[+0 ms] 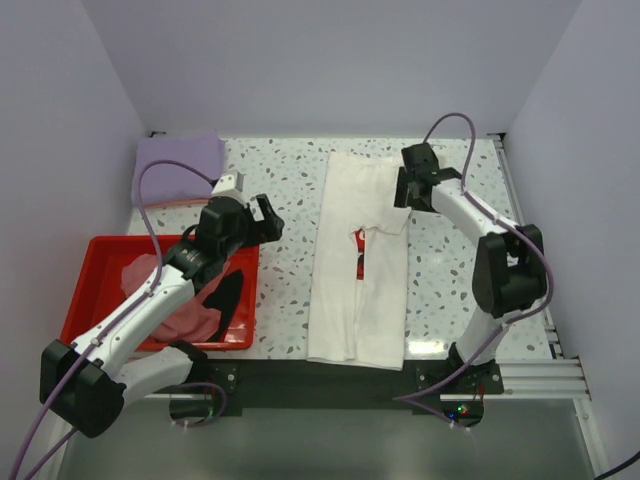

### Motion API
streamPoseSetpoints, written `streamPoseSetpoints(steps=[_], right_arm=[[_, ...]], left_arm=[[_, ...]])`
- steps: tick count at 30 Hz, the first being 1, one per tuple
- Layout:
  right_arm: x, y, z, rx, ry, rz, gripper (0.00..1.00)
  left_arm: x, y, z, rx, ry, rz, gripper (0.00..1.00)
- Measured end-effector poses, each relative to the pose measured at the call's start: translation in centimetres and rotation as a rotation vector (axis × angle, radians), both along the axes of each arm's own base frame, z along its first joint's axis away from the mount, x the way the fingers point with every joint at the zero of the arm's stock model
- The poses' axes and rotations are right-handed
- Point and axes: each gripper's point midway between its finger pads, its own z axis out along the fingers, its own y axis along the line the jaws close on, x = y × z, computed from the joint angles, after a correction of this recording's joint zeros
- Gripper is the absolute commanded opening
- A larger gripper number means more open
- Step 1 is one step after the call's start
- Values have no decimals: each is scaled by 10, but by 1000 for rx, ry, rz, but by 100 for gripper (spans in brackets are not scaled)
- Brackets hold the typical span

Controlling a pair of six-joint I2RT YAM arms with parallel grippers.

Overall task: Fold and stack the t-shirts
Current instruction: Fold the tshirt

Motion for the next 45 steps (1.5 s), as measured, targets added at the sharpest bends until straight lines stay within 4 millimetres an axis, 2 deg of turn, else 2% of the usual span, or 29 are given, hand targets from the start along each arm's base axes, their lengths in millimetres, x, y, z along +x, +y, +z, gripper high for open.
streamPoseSetpoints(steps=[3,6,8,10,14,18,21,24,28,32,36,39,42,43,45], right_arm=[[-7,11,37,99,-109,35,99],[-34,23,65,223,-201,86,99],[-55,34,72,314,-225,130,99],[-74,44,71,389,-229,168,99],[-116,60,45,505,-154,224,99],[-157,72,29,597,-82,274,99],[-183,81,26,641,-52,312,99],[-211,92,23,664,-4,360,99],[-250,104,13,680,82,420,99],[-282,103,-6,677,194,415,99],[-312,103,-21,657,308,428,99],[-335,105,-31,643,385,446,99],[-353,110,-39,631,443,468,97],[-358,110,-42,624,461,471,95],[-365,111,-48,604,487,471,91]], left_arm=[[-2,-5,0,-13,6,-24,100],[-7,-15,-2,-24,18,-67,100],[-15,-29,-6,-25,34,-111,100],[-28,-51,-13,-19,56,-175,100],[-64,-86,-32,-14,121,-291,100],[-106,-98,-65,16,221,-358,100],[-145,-100,-90,59,312,-410,100],[-180,-102,-106,95,383,-457,98],[-208,-99,-124,115,444,-487,89],[-230,-100,-143,136,512,-522,78],[-238,-99,-159,172,554,-529,68],[-238,-102,-163,173,561,-528,57],[-239,-110,-165,146,566,-534,36],[-239,-112,-166,140,567,-539,26],[-241,-113,-170,139,577,-545,16]])
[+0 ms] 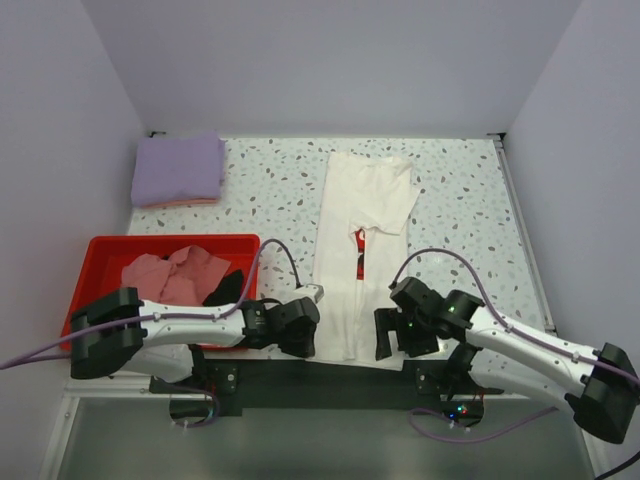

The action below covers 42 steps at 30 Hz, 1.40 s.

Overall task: Fold and stack the t-shirts
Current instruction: Fold the tshirt

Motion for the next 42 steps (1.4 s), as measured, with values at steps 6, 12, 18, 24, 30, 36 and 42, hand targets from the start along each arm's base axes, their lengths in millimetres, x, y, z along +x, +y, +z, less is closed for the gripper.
streamPoseSetpoints(steps=[6,12,18,24,30,36,42], right_arm=[[-15,1,-22,-64,48,9,68],[-14,1,-27,-93,50,-13,48],[-16,-3,-28,-108,64,-33,27],[-21,-13,-28,-137,70,-52,0],[-23,-12,-24,-109,68,-46,0],[-23,-8,-20,-72,59,-41,0],[4,3,9,-44,-68,-51,0]], left_arm=[[-2,1,-5,3,12,2,0],[-3,0,-5,-10,20,17,0],[-4,0,-5,-17,32,33,0],[-6,1,-6,-14,45,38,0],[-11,6,-5,-22,62,34,0],[-14,6,-1,-24,64,1,0],[-1,-10,22,-56,21,-17,0]])
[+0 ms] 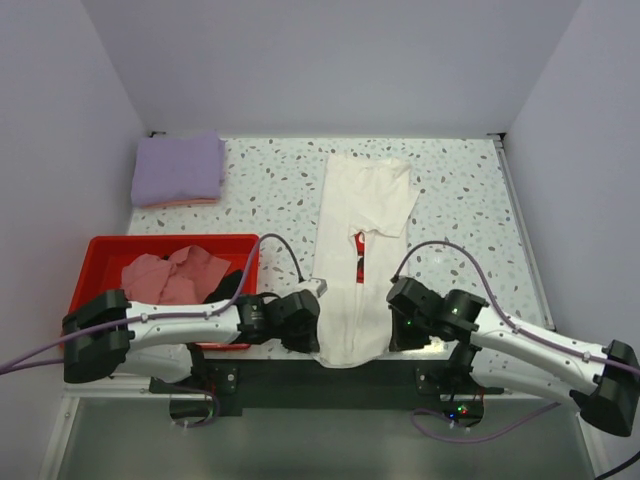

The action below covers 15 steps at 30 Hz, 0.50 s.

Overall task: Fold and stack the t-shirts
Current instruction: Fold the tshirt

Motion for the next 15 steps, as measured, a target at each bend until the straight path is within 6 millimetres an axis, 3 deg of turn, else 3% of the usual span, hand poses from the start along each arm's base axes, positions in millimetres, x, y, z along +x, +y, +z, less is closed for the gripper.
streamPoseSetpoints(steps=[8,15], right_arm=[[62,4,56,-17,-286,-75,4],[119,-15,54,-108,-346,-198,3]], left_arm=[[71,-6,35,-62,-134,111,0],[137,-29,77,-106,-265,149,0]])
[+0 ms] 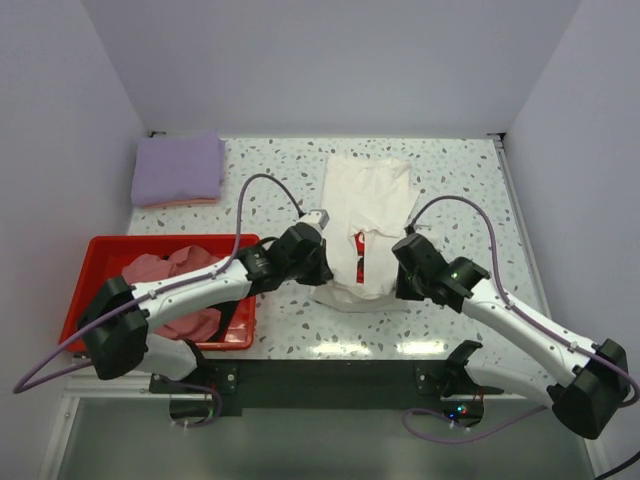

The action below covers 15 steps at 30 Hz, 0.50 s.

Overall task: Fold and stack the t-shirts
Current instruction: Fold the tshirt

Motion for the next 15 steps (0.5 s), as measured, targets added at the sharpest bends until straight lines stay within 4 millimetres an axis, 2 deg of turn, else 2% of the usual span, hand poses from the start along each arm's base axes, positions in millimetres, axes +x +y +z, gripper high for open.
streamPoseSetpoints(steps=[6,10,15], right_arm=[[38,-6,11,-14,-80,-41,3],[64,-4,22,-10,-133,-58,4],[86,-10,18,-35,-140,-86,4]], left_arm=[[51,13,-5,27,-10,101,0],[74,16,-12,55,-9,129,0],[98,11,-12,66,-19,132,0]])
